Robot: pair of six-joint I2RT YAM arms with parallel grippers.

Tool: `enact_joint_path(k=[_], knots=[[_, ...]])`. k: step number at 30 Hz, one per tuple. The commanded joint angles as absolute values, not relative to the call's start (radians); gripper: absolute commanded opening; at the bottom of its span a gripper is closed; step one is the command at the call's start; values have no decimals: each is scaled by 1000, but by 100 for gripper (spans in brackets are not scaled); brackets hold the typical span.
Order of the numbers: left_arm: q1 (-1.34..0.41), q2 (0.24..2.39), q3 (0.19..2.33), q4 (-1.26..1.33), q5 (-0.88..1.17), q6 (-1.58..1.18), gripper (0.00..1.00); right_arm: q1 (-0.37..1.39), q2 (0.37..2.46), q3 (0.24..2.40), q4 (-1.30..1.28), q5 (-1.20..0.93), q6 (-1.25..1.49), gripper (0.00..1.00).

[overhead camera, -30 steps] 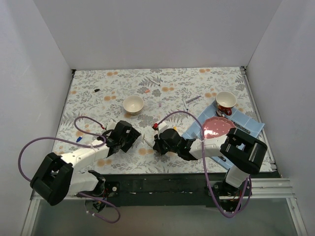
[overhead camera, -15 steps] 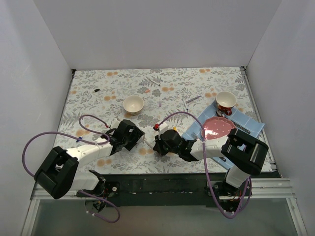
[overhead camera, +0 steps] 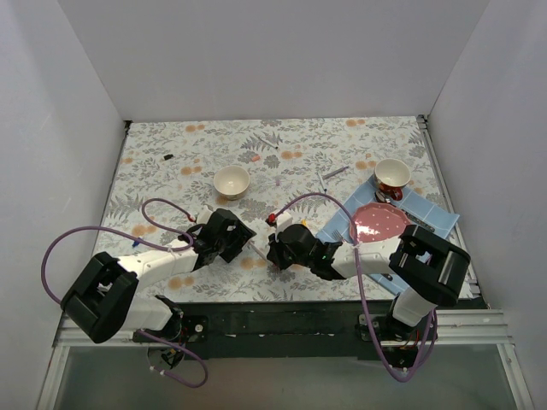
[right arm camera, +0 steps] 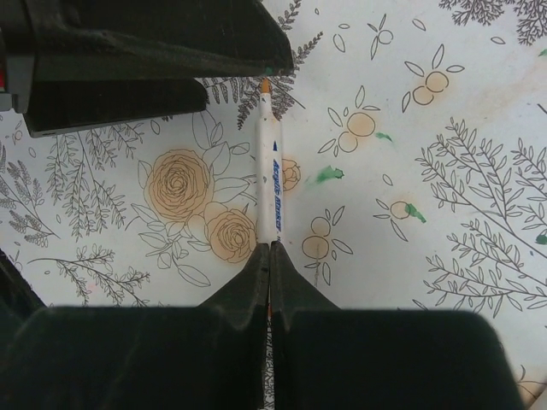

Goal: Insert the pens into the pen caps
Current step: Grab a barrel on the table with the right arm

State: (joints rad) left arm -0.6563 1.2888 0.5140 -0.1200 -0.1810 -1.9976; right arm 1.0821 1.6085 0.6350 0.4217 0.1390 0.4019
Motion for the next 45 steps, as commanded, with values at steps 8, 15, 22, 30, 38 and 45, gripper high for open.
enact_joint_path(k=[8, 15, 22, 30, 38, 45], knots=[[-667, 1275, 525, -147, -175, -2031, 67, 1100, 1606, 663, 318, 143, 400, 14], [-666, 1218, 511, -182, -227, -2036, 68, 1115, 1635, 687, 275, 149, 379, 30], [-666, 1195, 503, -204, -230, -2042, 68, 1209, 1716, 806, 53, 320, 379, 28], [-666, 1161, 492, -250, -255, -2075, 69, 1276, 1828, 903, -121, 445, 422, 17], [-666, 1134, 486, -290, -270, -2097, 71, 1282, 1801, 848, -46, 459, 446, 1], [-666, 1126, 511, -255, -220, -2077, 71, 1282, 1620, 736, 165, 385, 439, 1]])
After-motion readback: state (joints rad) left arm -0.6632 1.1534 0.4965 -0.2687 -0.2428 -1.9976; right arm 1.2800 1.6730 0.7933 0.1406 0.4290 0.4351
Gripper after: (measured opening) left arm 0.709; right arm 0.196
